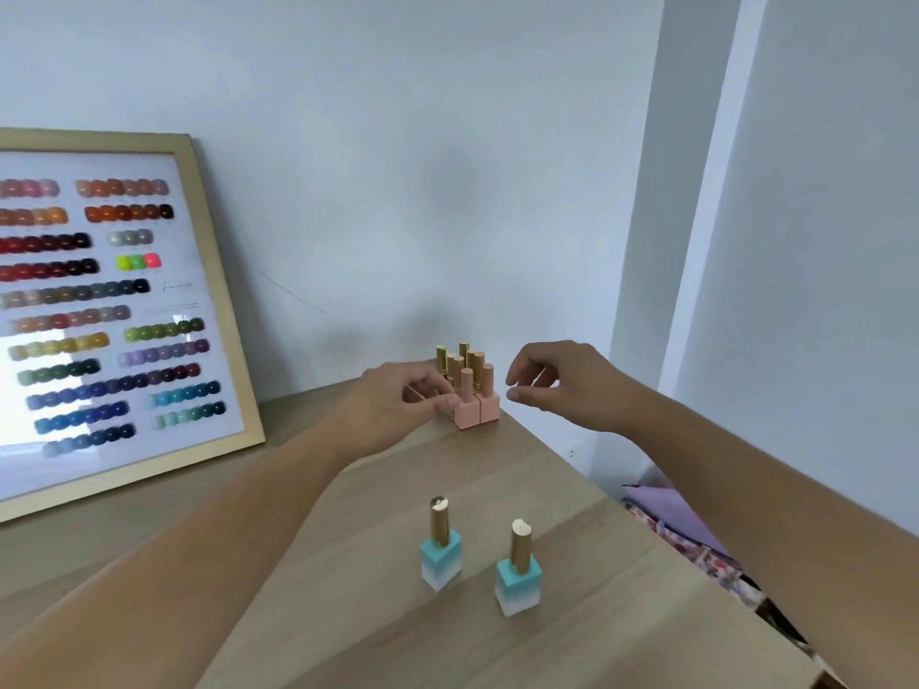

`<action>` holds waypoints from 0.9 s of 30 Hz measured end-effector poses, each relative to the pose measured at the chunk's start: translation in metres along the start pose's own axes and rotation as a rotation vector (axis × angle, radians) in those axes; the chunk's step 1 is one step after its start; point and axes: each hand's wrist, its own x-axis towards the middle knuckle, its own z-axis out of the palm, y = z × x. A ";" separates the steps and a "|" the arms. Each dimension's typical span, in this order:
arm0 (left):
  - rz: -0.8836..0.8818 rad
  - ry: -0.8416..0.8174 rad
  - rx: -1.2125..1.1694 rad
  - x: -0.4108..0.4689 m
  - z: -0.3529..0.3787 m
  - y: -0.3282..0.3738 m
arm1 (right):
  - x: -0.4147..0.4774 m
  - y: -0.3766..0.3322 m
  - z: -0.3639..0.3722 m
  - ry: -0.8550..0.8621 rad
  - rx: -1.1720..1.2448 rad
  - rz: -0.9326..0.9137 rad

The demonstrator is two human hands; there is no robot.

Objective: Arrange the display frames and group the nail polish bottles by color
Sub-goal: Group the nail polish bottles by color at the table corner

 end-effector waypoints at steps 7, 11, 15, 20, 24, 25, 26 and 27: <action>-0.050 -0.154 0.029 -0.064 0.004 0.012 | -0.069 -0.036 -0.001 -0.238 0.067 0.033; -0.054 -0.154 0.091 -0.078 0.011 0.018 | -0.089 -0.047 0.008 -0.321 -0.046 0.066; -0.042 -0.101 0.054 -0.084 0.016 0.023 | -0.094 -0.053 0.019 -0.302 -0.085 0.057; -0.043 -0.115 0.076 -0.083 0.019 0.024 | -0.092 -0.053 0.025 -0.289 -0.103 0.063; -0.026 -0.108 0.101 -0.076 0.019 0.020 | -0.086 -0.049 0.029 -0.301 -0.097 0.055; -0.019 -0.107 0.108 -0.074 0.019 0.018 | -0.084 -0.048 0.027 -0.303 -0.100 0.052; -0.012 -0.105 0.114 -0.070 0.018 0.017 | -0.081 -0.046 0.026 -0.305 -0.102 0.052; -0.004 -0.102 0.116 -0.066 0.018 0.016 | -0.077 -0.044 0.023 -0.302 -0.101 0.055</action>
